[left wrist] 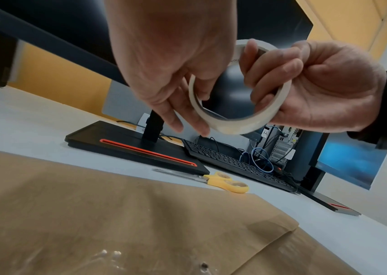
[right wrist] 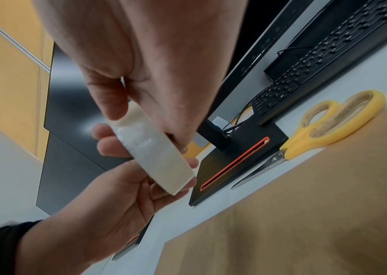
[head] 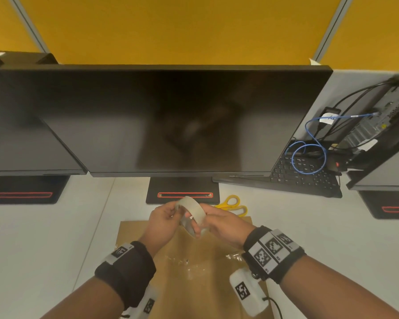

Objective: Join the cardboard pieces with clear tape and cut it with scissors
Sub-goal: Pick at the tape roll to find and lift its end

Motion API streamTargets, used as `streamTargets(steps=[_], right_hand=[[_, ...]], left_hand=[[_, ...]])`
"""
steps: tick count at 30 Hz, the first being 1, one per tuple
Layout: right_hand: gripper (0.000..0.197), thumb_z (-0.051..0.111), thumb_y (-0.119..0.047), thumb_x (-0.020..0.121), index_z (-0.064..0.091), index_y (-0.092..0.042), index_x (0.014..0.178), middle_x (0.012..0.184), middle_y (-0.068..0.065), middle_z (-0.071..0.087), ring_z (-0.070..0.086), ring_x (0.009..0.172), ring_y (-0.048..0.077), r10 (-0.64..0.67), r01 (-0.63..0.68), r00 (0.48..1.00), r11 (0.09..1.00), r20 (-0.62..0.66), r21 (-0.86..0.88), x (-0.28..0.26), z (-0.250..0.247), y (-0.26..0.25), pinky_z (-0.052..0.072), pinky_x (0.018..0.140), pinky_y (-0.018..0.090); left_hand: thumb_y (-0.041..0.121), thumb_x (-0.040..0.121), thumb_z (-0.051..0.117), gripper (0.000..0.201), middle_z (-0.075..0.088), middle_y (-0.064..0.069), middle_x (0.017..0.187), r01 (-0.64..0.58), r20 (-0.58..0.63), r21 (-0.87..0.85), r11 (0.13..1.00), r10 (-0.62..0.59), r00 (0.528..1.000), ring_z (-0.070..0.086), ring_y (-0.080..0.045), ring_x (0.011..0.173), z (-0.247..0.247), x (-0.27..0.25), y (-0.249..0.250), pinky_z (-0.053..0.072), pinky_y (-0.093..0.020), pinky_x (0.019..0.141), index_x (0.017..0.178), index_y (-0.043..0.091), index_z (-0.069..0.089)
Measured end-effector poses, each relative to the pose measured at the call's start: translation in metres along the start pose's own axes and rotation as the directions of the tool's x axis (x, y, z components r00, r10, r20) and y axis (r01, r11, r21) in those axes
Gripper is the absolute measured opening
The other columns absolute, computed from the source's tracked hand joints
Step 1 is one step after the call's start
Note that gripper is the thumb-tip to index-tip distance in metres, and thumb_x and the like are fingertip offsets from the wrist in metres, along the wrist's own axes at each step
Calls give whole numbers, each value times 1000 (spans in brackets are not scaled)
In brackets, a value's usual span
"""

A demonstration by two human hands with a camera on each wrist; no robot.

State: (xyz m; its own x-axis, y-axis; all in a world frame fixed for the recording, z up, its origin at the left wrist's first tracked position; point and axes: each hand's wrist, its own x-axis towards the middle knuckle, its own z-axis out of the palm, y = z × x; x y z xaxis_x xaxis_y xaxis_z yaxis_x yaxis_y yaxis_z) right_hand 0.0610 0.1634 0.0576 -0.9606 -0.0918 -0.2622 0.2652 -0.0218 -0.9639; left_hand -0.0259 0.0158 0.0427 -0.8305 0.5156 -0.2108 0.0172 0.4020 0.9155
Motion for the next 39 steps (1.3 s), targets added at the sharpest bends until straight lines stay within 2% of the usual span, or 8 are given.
streamTargets(steps=[4, 6, 9, 15, 21, 33, 36, 39], right_hand=[[28, 43, -22, 89, 65, -27, 106, 79, -2, 61, 57, 97, 10, 49, -48, 999, 997, 17, -55, -7, -1, -10, 36, 104, 30], [23, 45, -22, 90, 66, -26, 99, 80, -1, 61, 58, 89, 0, 54, -53, 998, 998, 29, -43, -9, -5, -12, 39, 93, 18], [23, 50, -32, 81, 69, -26, 92, 76, 0, 62, 58, 89, 8, 36, -36, 999, 999, 33, -8, -8, -7, -10, 38, 95, 31], [22, 52, -27, 74, 70, -30, 86, 75, -8, 62, 52, 87, 15, 23, -24, 1000, 994, 15, 109, -7, -17, 3, 34, 90, 34], [33, 50, -33, 73, 65, -22, 100, 69, -7, 63, 53, 80, 18, 57, -55, 998, 983, -8, 174, -9, -25, 8, 34, 90, 38], [58, 47, -11, 72, 53, -4, 129, 92, -1, 64, 51, 107, 23, 44, -51, 998, 973, 36, 227, -5, -19, 5, 38, 98, 34], [54, 45, -12, 78, 52, -6, 131, 104, 2, 65, 58, 100, 14, 37, -44, 999, 955, 29, 294, -3, -18, -3, 41, 90, 25], [39, 42, -18, 80, 54, -10, 117, 74, -1, 65, 61, 75, 9, 18, -32, 999, 926, 40, 376, 1, -18, -12, 42, 83, 26]], left_hand=[[16, 88, 64, 67, 34, 28, 134, -270, 50, 295, 917, 268, 962, 39, 9, 117, -3, -4, 6, 33, -11, 96, 138, 46, 32], [10, 84, 67, 67, 37, 29, 132, -438, 86, 415, 797, 445, 891, 37, 12, 117, -4, -6, 10, 32, -11, 96, 133, 47, 40], [13, 82, 63, 43, 53, 28, 111, -453, -2, 477, 753, 516, 856, 48, 3, 104, -5, -9, 11, 43, -21, 89, 117, 38, 62], [8, 86, 64, 41, 56, 35, 97, -281, -145, 222, 934, 317, 937, 53, 18, 94, -2, -16, 15, 43, -12, 83, 98, 46, 61], [24, 86, 65, 29, 68, 14, 112, 0, 197, -138, 990, 27, 980, 62, 1, 102, -22, -8, 15, 47, -24, 94, 113, 35, 64], [20, 100, 41, 27, 67, 20, 104, 12, 235, -182, 983, 32, 972, 61, 7, 99, -25, -5, 15, 52, -14, 75, 113, 34, 60], [25, 100, 39, 27, 67, 11, 108, 27, 238, -219, 975, 26, 971, 62, -1, 103, -24, -2, 16, 55, -22, 75, 114, 31, 61], [27, 100, 38, 27, 68, 5, 107, 68, 253, -257, 964, -1, 967, 64, -7, 102, -22, 0, 17, 55, -24, 73, 113, 27, 61]])
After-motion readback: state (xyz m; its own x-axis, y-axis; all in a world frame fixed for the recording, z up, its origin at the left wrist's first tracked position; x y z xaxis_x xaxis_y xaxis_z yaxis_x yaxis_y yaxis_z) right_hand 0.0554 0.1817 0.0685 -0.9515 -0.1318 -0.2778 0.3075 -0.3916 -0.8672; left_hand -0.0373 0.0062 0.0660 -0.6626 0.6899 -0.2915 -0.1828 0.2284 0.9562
